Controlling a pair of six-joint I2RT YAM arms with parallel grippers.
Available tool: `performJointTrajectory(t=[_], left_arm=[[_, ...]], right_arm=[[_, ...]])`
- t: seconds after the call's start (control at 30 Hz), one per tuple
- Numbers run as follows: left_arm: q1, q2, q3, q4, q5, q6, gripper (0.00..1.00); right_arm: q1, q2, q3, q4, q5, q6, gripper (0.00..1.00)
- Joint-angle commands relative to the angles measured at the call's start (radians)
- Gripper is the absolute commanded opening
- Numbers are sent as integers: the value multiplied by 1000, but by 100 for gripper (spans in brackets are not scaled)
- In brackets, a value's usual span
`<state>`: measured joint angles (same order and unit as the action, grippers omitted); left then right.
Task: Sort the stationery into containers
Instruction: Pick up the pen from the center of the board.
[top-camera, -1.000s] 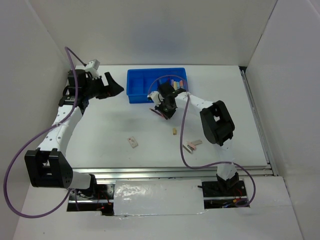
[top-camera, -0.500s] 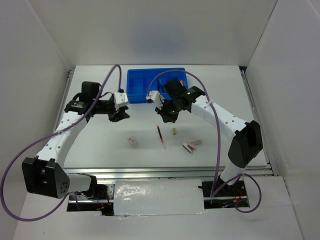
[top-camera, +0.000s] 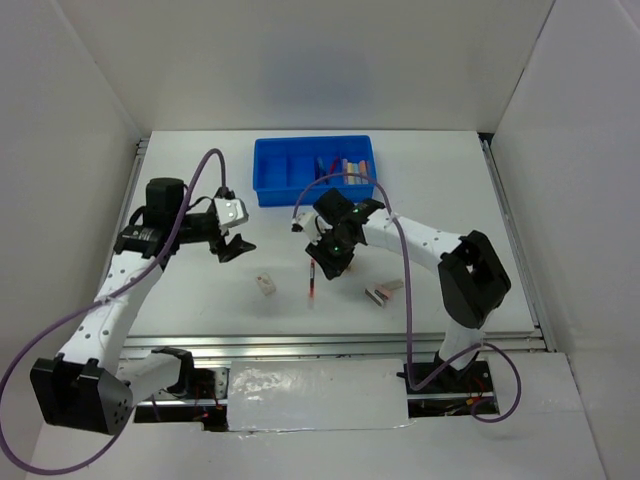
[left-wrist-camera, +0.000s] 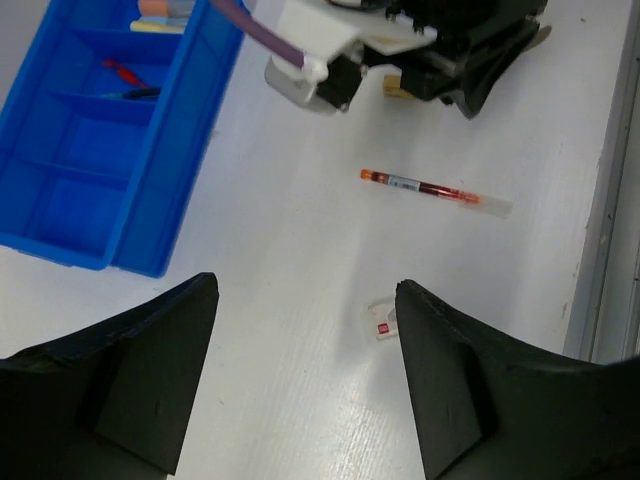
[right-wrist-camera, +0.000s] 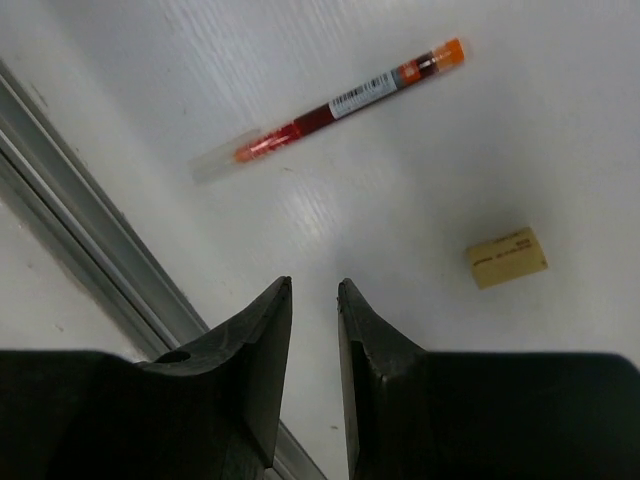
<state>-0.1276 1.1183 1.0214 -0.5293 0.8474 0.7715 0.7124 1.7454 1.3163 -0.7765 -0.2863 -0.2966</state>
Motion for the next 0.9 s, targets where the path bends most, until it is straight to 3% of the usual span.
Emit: performJointTrajectory(t=[0.0, 0.17, 0.27, 0.4, 0.5, 0.87], left_arm=[[0, -51, -1, 80, 50, -132, 83], [5, -69, -55, 144, -29, -245, 82], [5, -78, -78, 218, -112, -359, 81], [9, -77, -81, 291, -215, -503, 84], [17, -71, -70, 315, -257, -563, 86], [42, -110, -98, 348, -254, -604, 90]], right_arm=[[16, 15, 63, 51, 15, 45, 32], [28, 52, 102, 54, 24, 66, 33], [56, 92, 135, 62, 151, 250, 33], [79, 173, 182, 31, 171, 514, 33], [93, 230, 213, 31, 232, 623, 34], [90, 411, 325, 3, 294, 717, 35]])
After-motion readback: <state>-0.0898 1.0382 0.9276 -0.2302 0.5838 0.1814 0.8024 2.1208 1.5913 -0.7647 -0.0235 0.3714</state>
